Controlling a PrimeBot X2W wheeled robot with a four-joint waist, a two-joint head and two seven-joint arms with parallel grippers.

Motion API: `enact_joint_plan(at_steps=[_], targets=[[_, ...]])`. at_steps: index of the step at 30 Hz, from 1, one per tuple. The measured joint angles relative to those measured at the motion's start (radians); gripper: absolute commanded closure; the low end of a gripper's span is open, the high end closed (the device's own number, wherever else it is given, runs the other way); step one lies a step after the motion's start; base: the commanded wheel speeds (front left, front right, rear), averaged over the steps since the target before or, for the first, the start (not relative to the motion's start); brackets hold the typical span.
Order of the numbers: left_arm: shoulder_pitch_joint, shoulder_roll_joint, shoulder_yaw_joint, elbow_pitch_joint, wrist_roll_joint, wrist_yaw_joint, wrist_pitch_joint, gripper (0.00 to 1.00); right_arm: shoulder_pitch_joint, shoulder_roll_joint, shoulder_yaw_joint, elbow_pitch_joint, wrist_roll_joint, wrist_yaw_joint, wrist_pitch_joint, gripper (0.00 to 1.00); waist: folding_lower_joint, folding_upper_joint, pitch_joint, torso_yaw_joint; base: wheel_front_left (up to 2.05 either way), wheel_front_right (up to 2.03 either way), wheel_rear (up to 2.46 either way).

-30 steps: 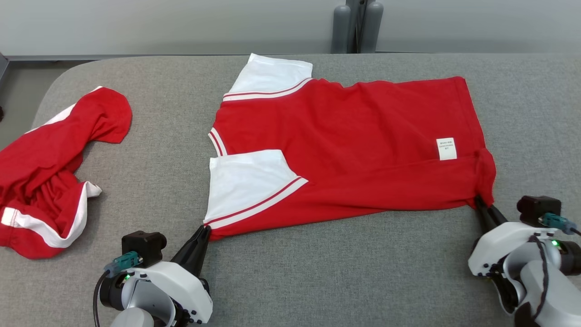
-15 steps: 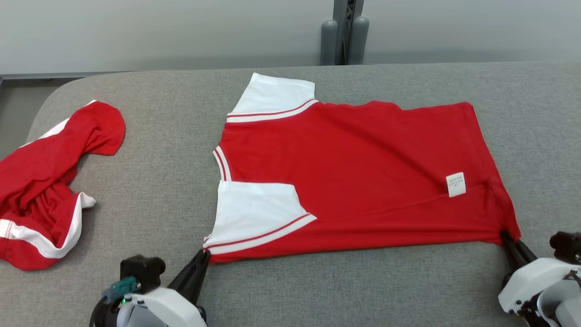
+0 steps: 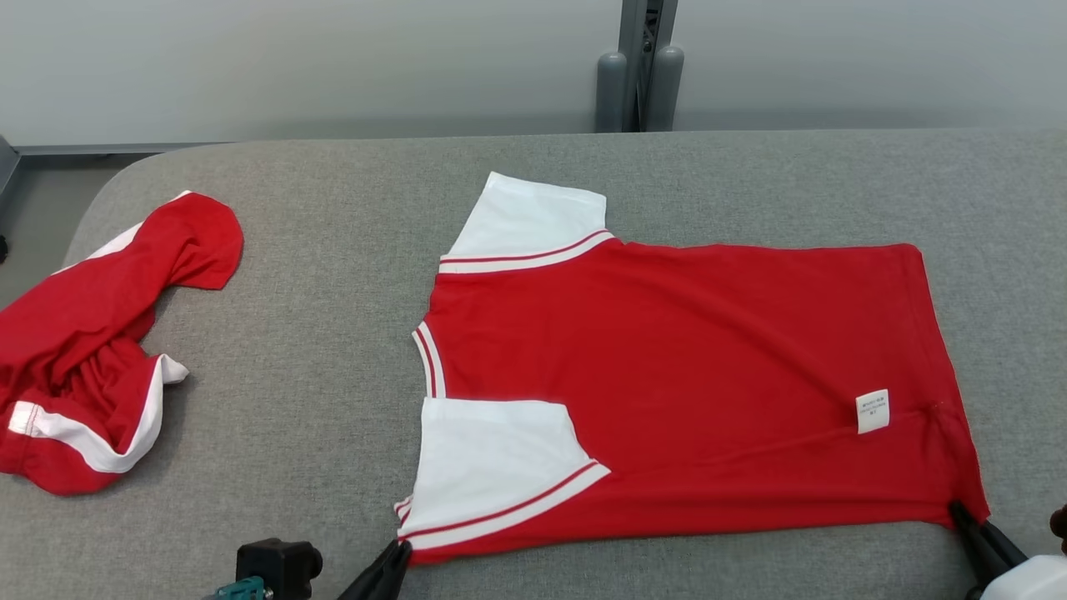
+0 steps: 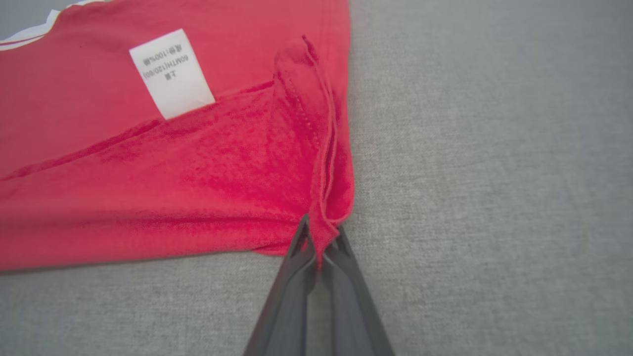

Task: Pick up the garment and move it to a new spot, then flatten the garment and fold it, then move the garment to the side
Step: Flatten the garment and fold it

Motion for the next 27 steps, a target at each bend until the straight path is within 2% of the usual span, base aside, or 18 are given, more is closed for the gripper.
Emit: enact_joint_plan(at_steps=[3,4,5,6,7,9,11,12,13,20,23,27], targets=[[0.020,0.000,0.002,-0.016,-0.016,0.009,0.019,1.00,0.038,0.002,-0.043,-0.048,-0.021,0.000,0.026,1.00,0.0000,0.0000,-0.005,-0.004,0.00,0.00,0.00],[0.024,-0.003,-0.001,-0.018,-0.022,0.009,0.025,1.00,0.049,0.007,-0.056,-0.063,-0.025,0.000,0.040,0.75,0.0000,0.0000,-0.007,-0.005,0.00,0.00,0.00],[0.026,-0.005,-0.004,-0.021,-0.025,0.010,0.027,1.00,0.058,0.013,-0.066,-0.077,-0.028,0.000,0.052,0.58,0.0000,0.0000,-0.009,-0.006,0.00,0.00,0.00],[0.025,-0.008,-0.005,-0.022,-0.025,0.012,0.030,1.00,0.065,0.020,-0.074,-0.088,-0.032,-0.001,0.062,0.09,0.0000,0.0000,-0.012,-0.006,0.00,0.00,0.00],[0.025,-0.013,-0.006,-0.023,-0.026,0.017,0.028,1.00,0.071,0.026,-0.080,-0.101,-0.037,-0.001,0.067,0.00,0.0000,0.0000,-0.015,-0.006,0.00,0.00,0.00],[0.022,-0.024,-0.010,-0.023,-0.026,0.021,0.026,0.96,0.085,0.031,-0.096,-0.123,-0.057,-0.001,0.079,0.00,0.0000,0.0000,-0.023,-0.006,0.00,0.00,0.00],[0.021,-0.032,-0.014,-0.022,-0.026,0.030,0.025,0.51,0.101,0.037,-0.124,-0.149,-0.070,-0.001,0.081,0.00,0.0000,0.0000,-0.032,-0.006,0.00,0.00,0.00],[0.021,-0.034,-0.016,-0.021,-0.026,0.031,0.025,0.07,0.108,0.040,-0.139,-0.162,-0.081,-0.001,0.084,0.00,0.0000,0.0000,-0.036,-0.006,0.00,0.00,0.00],[0.022,-0.036,-0.016,-0.022,-0.026,0.035,0.024,0.00,0.117,0.042,-0.156,-0.175,-0.090,-0.001,0.084,0.00,0.0000,0.0000,-0.041,-0.006,0.00,0.00,0.00],[0.032,-0.027,0.029,-0.055,0.008,0.095,-0.029,0.00,0.146,0.062,-0.299,-0.278,-0.254,-0.001,0.051,0.00,0.0000,0.0000,-0.076,-0.013,0.00,0.00,0.00],[0.029,-0.016,0.055,-0.092,0.034,0.123,-0.065,0.00,0.146,0.120,-0.295,-0.359,-0.338,-0.001,0.015,0.00,0.0000,0.0000,-0.095,-0.019,0.00,0.00,0.00],[-0.017,-0.013,0.064,-0.107,0.073,0.132,-0.123,0.00,0.139,0.166,-0.252,-0.401,-0.391,-0.001,-0.015,0.00,0.0000,0.0000,-0.106,-0.026,0.00,0.00,0.00]])
